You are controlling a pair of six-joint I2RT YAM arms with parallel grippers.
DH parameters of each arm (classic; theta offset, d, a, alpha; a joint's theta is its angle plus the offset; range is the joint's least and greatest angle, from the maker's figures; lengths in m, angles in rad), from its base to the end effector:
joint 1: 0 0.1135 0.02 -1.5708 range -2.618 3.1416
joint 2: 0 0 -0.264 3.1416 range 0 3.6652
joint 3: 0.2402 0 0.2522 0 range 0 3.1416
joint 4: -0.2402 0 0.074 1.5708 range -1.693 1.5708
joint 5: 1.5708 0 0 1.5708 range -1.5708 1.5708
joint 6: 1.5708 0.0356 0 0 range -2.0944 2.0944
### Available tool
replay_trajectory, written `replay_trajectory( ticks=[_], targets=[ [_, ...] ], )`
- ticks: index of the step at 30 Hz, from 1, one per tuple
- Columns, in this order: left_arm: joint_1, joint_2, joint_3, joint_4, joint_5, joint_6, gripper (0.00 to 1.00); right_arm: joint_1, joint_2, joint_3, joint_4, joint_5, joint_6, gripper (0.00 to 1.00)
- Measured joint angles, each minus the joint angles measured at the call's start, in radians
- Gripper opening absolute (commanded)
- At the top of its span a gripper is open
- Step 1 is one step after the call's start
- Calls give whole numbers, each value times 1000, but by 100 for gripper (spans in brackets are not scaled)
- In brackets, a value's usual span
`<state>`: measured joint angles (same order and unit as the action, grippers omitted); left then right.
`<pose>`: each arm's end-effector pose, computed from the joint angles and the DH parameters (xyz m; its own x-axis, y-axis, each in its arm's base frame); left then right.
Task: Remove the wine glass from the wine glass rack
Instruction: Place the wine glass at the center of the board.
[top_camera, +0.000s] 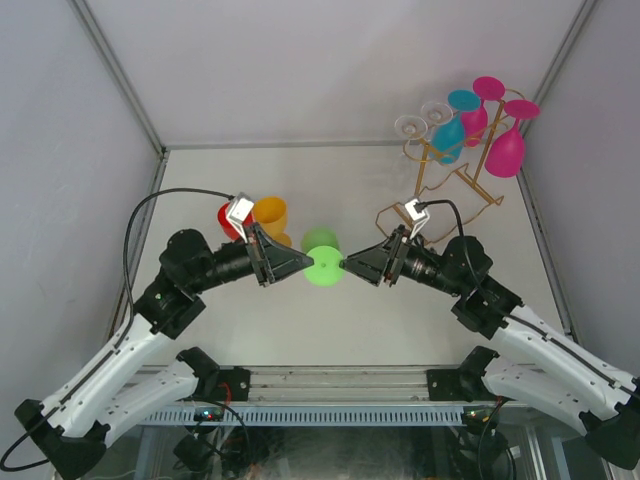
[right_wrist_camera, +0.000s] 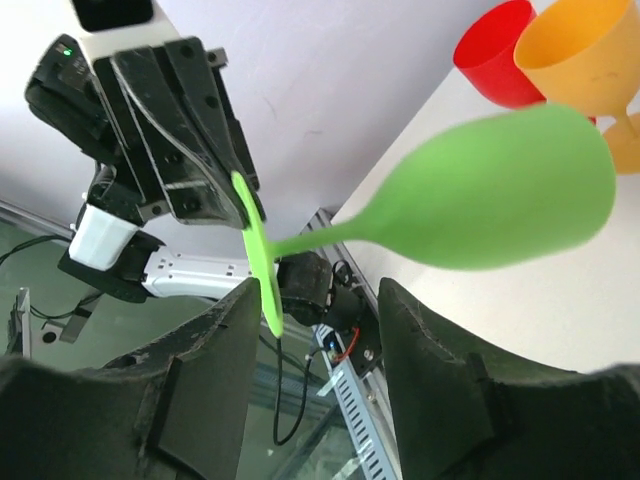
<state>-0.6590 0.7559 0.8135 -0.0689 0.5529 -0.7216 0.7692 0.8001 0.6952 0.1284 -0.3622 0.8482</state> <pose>0.1256 -0.1209 0.3674 -0.6252 -0.2268 -0.7468 0.6970 0.2683 -0.6650 0.1301 0.1435 0.3394 -0.6676 0.3300 -0.6674 -0.6111 0.2691 0.7444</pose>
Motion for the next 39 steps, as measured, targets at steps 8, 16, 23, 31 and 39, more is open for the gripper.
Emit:
replay_trajectory(
  ticks=[8,16,23,31,39],
  targets=[
    [0,-41,0,0,-62,51,0,3,43,2,-16,-95,60,52],
    [0,-44,0,-1,-89,69,0,29,112,18,69,-145,96,35],
    [0,-49,0,-2,-98,71,0,34,164,19,137,-147,132,22],
    [0,-52,-14,-2,-98,77,0,47,208,20,209,-169,161,15],
    [0,-52,-15,-1,-98,77,0,49,218,20,224,-173,161,0]
  ],
)
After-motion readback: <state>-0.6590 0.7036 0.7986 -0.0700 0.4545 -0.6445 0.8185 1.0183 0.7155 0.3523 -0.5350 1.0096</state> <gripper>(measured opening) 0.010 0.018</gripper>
